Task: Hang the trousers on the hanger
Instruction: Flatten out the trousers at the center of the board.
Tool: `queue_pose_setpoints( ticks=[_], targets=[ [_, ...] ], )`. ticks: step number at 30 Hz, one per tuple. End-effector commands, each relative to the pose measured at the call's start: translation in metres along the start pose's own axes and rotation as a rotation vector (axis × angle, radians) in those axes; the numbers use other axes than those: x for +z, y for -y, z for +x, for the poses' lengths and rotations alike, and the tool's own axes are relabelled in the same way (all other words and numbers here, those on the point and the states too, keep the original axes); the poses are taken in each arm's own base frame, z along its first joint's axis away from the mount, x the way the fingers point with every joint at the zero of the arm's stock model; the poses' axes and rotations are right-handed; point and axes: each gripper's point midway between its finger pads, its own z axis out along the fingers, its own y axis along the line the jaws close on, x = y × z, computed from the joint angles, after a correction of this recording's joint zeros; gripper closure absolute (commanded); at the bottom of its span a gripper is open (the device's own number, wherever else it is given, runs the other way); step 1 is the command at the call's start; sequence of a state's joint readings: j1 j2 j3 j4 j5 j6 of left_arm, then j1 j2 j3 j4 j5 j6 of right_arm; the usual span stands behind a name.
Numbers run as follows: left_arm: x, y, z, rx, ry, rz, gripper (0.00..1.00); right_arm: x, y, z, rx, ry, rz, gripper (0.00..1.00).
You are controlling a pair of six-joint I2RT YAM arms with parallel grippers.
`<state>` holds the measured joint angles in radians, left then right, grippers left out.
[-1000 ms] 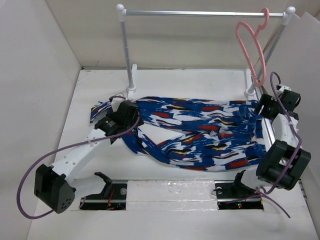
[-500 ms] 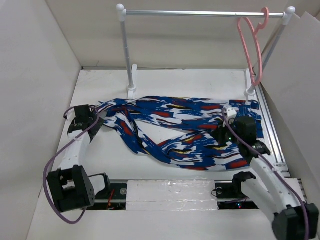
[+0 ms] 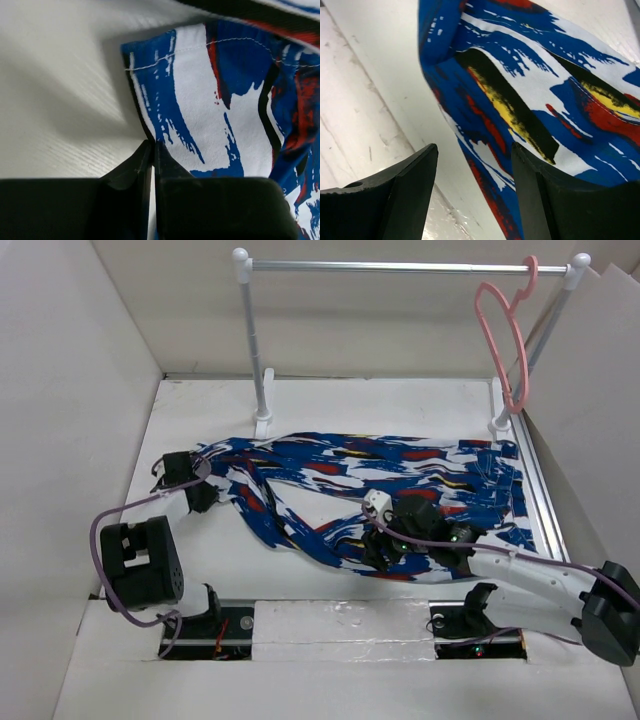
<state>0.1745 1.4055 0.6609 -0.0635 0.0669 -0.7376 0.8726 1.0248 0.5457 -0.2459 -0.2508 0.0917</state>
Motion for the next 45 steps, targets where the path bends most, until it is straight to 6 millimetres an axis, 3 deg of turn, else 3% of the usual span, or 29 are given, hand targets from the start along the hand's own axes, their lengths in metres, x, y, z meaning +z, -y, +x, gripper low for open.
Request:
queue_pose_setpoints(
  ticks=[1, 3, 4, 5, 6, 7, 8, 11, 12, 13, 15, 17, 21, 22, 24, 25, 26, 27, 28, 30, 31, 35, 39, 45],
  targets=[
    [-0.015, 0.018, -0.021, -0.005, 0.053, 0.025, 1.0, 0.0, 0.001, -0.03, -0.015, 0.086, 0.02, 0.34],
    [-0.034, 0.015, -0.023, 0.002, 0.059, -0.004, 1.0, 0.002, 0.001, -0.029, -0.012, 0.074, 0.022, 0.34],
    [-0.048, 0.014, -0.041, -0.004, 0.124, -0.029, 1.0, 0.005, 0.003, -0.029, -0.01, 0.055, 0.027, 0.34],
    [-0.073, 0.019, -0.053, 0.0, 0.188, -0.005, 1.0, 0.006, 0.005, -0.026, -0.014, 0.035, 0.036, 0.34],
    [-0.087, 0.01, -0.052, -0.002, 0.198, -0.048, 1.0, 0.007, 0.007, -0.023, -0.016, 0.015, 0.046, 0.33],
    [-0.116, 0.012, -0.066, -0.01, 0.29, -0.025, 1.0, 0.009, 0.008, -0.022, -0.029, 0.004, 0.049, 0.33],
    [-0.129, 0.01, -0.068, -0.024, 0.325, -0.018, 1.0, 0.01, 0.009, -0.021, -0.03, -0.005, 0.05, 0.33],
    [-0.155, -0.023, -0.058, -0.076, 0.371, -0.108, 0.99, 0.014, 0.013, -0.016, -0.04, -0.04, 0.052, 0.33],
    [-0.154, -0.04, -0.047, -0.126, 0.348, -0.176, 0.93, 0.015, 0.013, -0.013, -0.044, -0.054, 0.049, 0.33],
    [-0.164, -0.042, -0.05, -0.137, 0.387, -0.193, 0.86, 0.014, 0.016, -0.014, -0.055, -0.059, 0.052, 0.33],
    [-0.177, -0.048, -0.051, -0.172, 0.399, -0.229, 0.39, 0.011, 0.015, -0.013, -0.051, -0.076, 0.052, 0.31],
    [-0.196, -0.043, -0.063, -0.196, 0.45, -0.223, 0.05, 0.006, 0.019, -0.012, -0.103, -0.093, 0.052, 0.3],
    [-0.215, -0.04, -0.077, -0.215, 0.511, -0.222, 0.04, -0.005, 0.028, -0.023, -0.131, -0.076, 0.073, 0.3],
    [-0.207, -0.034, -0.07, -0.16, 0.468, -0.184, 0.07, -0.006, 0.031, -0.024, -0.145, -0.077, 0.076, 0.31],
    [-0.189, -0.012, -0.066, -0.1, 0.417, -0.075, 0.17, -0.006, 0.03, -0.029, -0.151, -0.063, 0.054, 0.49],
    [-0.165, -0.006, -0.042, -0.046, 0.304, -0.026, 0.21, -0.004, 0.027, -0.035, -0.16, -0.057, 0.039, 0.75],
    [-0.156, -0.002, -0.035, -0.009, 0.273, -0.004, 0.31, -0.003, 0.025, -0.038, -0.171, -0.056, 0.025, 0.89],
    [-0.148, 0.003, -0.034, -0.001, 0.263, 0.021, 0.34, -0.003, 0.022, -0.04, -0.179, -0.055, 0.005, 0.95],
    [-0.133, -0.004, -0.03, 0.003, 0.234, -0.026, 0.36, -0.002, 0.022, -0.048, -0.192, -0.048, 0.0, 0.98],
    [-0.122, -0.004, -0.036, 0.015, 0.24, -0.052, 0.38, -0.001, 0.018, -0.051, -0.207, -0.041, -0.008, 0.97],
    [-0.106, -0.002, -0.04, 0.036, 0.21, -0.095, 0.38, 0.0, 0.014, -0.055, -0.22, -0.024, -0.021, 0.83],
    [-0.083, 0.004, -0.05, 0.057, 0.192, -0.136, 0.39, 0.002, 0.008, -0.054, -0.225, -0.023, -0.046, 0.79],
    [-0.044, -0.007, -0.05, 0.079, 0.13, -0.255, 0.41, 0.005, -0.002, -0.051, -0.236, -0.027, -0.071, 0.77],
    [-0.008, -0.015, -0.052, 0.095, 0.09, -0.378, 0.39, 0.002, -0.006, -0.056, -0.243, -0.012, -0.075, 0.73]
  ],
)
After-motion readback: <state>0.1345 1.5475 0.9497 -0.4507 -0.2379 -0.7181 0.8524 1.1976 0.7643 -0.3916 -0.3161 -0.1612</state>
